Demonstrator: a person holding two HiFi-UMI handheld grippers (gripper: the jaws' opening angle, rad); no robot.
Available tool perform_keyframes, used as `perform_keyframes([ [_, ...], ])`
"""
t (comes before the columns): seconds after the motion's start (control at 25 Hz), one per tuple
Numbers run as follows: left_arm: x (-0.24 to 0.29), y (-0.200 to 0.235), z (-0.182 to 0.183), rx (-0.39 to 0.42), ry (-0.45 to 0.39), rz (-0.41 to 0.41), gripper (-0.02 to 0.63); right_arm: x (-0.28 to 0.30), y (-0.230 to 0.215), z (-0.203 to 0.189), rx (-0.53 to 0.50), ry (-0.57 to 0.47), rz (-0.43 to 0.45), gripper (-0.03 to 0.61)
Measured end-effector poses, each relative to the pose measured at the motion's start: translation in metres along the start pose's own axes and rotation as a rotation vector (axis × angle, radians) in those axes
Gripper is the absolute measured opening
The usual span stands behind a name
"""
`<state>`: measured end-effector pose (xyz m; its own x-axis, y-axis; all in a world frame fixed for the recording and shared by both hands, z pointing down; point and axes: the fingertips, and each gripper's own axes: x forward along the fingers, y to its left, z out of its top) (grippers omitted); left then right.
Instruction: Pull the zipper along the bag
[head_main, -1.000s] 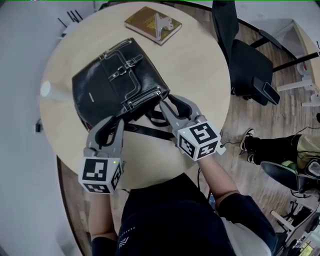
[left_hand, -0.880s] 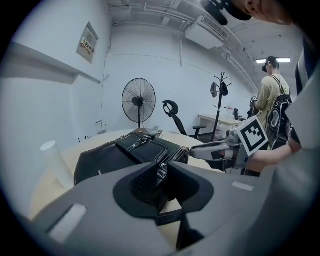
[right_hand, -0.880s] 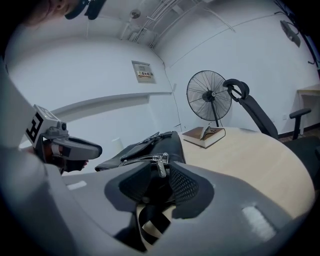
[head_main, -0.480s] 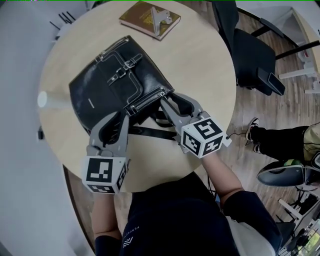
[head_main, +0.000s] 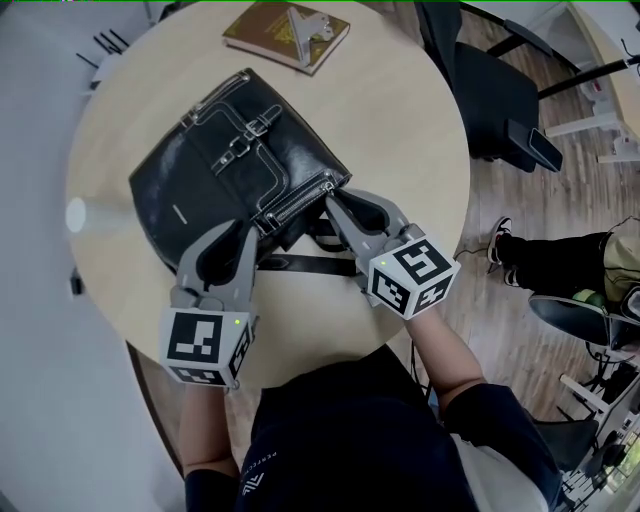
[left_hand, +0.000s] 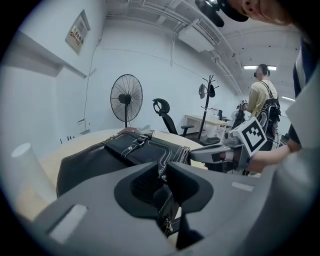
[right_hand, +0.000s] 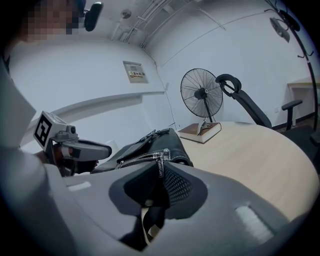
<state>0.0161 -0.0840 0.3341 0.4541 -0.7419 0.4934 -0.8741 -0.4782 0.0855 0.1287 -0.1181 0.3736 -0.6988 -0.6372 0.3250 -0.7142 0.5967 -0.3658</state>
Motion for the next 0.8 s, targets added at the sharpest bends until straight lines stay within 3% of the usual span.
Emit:
perform_keyframes([
  [0.8, 0.006, 0.008, 0.015, 0.061, 0.004, -0.075, 0.083, -0.009, 0.008, 0.008, -0.025, 0.012, -0.071, 0.011],
])
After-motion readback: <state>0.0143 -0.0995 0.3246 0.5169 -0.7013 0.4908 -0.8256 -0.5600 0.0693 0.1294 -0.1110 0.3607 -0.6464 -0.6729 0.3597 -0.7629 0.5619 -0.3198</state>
